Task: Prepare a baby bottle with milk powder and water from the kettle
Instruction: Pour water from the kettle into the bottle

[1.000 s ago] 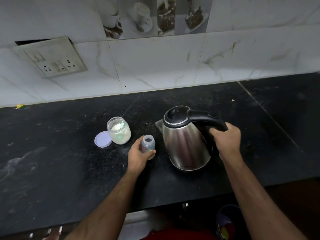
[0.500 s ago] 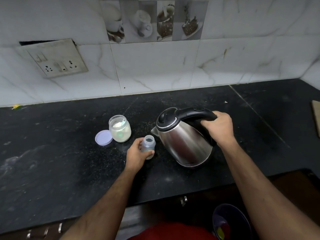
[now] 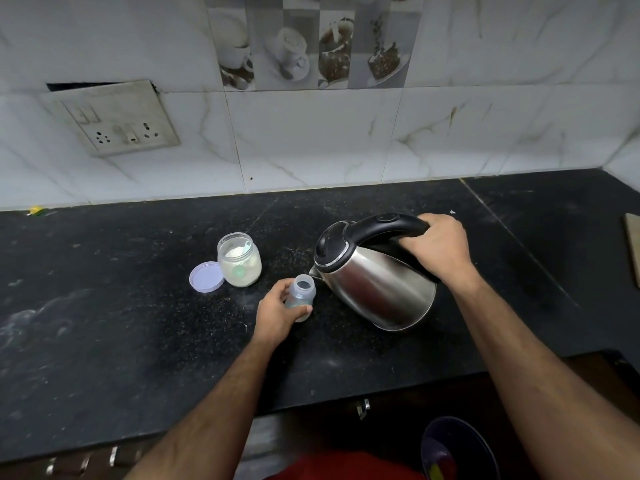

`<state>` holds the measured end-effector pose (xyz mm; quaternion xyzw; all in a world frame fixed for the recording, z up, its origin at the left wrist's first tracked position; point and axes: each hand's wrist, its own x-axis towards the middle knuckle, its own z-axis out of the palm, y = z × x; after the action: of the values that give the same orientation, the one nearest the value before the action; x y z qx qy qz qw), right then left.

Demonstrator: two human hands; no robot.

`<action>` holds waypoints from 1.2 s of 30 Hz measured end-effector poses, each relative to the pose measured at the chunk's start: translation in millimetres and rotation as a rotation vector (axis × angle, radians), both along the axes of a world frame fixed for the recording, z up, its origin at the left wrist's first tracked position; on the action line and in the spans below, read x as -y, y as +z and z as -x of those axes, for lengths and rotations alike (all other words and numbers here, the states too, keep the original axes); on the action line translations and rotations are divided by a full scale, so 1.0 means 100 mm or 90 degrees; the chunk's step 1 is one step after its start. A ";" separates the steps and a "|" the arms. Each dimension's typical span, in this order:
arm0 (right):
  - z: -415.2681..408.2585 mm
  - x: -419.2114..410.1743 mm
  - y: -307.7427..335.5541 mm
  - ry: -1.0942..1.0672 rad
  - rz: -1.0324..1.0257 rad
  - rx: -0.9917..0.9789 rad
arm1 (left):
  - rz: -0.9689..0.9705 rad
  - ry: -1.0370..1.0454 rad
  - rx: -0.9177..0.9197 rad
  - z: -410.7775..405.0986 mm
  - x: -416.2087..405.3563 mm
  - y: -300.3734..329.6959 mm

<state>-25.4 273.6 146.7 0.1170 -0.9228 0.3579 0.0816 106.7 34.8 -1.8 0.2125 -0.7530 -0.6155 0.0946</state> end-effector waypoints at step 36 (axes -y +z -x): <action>-0.05 0.01 0.30 0.031 -0.075 -0.048 | -0.031 0.003 0.008 -0.05 0.02 0.00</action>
<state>-20.4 272.8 176.9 0.1572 -0.9353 0.3005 0.1009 111.2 32.9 -1.9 0.2201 -0.7381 -0.6320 0.0860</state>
